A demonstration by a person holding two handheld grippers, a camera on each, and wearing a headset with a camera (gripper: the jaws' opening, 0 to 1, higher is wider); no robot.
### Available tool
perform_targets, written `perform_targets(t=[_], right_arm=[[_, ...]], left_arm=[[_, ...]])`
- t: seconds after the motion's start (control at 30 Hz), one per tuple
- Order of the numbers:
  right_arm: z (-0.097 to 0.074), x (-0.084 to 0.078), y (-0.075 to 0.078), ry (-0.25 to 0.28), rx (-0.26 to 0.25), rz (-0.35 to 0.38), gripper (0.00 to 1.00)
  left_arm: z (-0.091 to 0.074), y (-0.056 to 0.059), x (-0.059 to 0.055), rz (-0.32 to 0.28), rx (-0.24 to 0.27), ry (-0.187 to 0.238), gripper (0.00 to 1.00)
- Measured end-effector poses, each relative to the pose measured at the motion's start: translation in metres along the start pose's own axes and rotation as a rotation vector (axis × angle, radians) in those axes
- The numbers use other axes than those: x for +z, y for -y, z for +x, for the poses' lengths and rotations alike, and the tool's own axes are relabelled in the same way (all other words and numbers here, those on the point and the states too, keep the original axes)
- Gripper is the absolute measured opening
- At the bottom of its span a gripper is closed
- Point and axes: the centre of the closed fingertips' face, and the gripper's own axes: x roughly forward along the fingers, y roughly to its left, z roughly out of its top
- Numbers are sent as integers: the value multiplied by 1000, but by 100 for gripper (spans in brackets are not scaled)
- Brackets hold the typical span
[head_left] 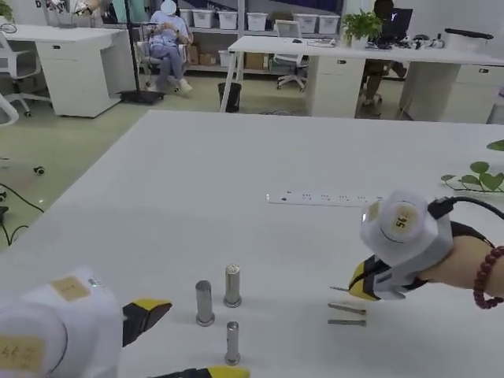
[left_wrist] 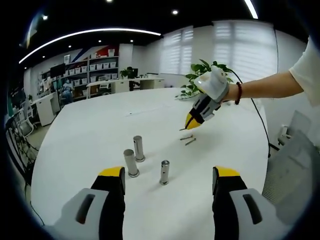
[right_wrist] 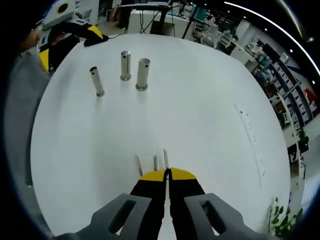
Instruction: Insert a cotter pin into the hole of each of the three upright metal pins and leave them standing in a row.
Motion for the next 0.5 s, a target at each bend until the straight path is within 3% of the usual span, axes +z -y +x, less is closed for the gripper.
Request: perform_targets(t=[0.27,0.5], right_arm=[[-26,27,-13,67,-45,-67,2],[-51,63,-33,153,-81,-156,2]], left_arm=[[0,5,11,-27,-41,28,60],[3,16,26,-59,-106,71,51]])
